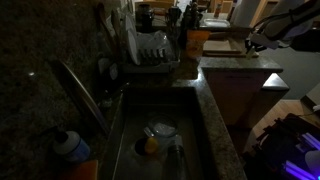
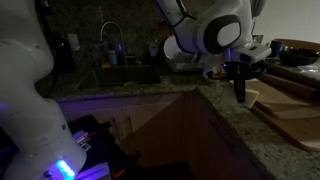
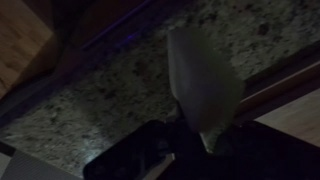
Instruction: Move the yellow sponge to the right side of the counter, scrub the countertop with the sponge
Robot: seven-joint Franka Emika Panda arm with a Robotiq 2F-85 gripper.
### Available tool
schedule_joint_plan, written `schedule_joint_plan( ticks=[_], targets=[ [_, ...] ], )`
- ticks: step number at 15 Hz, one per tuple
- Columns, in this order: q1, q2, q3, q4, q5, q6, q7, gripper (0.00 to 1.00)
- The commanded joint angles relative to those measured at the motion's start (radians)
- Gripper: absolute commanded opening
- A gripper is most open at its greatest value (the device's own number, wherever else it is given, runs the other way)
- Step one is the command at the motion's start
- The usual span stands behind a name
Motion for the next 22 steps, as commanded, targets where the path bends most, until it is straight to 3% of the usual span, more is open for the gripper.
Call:
schedule_joint_plan(
  ticks=[1,3,7,8,9,13,14,15,18,22],
  targets=[
    [0.242,-0.009,-0.275,0.035,-0.149,-0.131,0.069,0.04],
    [0.291,0.010,-0.335,0.034,-0.152,-0.052,0.061,0.04],
    [0.258,0.030,-0.277,-0.020,0.207,0.194,-0.074,0.04],
    [0.186,0.034,-0.188,-0.030,0.275,0.241,-0.093,0.04],
    [0.157,0.039,-0.138,-0.038,0.364,0.284,-0.135,0.04],
    [-0.025,0.078,0.177,-0.013,0.719,0.459,-0.332,0.04],
    [-0.073,0.086,0.255,0.012,0.765,0.476,-0.362,0.39],
    [-0.139,0.082,0.331,0.010,0.759,0.474,-0.383,0.40],
    [-0.308,0.087,0.515,-0.003,0.747,0.442,-0.414,0.61],
    [-0.440,0.060,0.610,-0.041,0.737,0.448,-0.436,0.89]
  ],
)
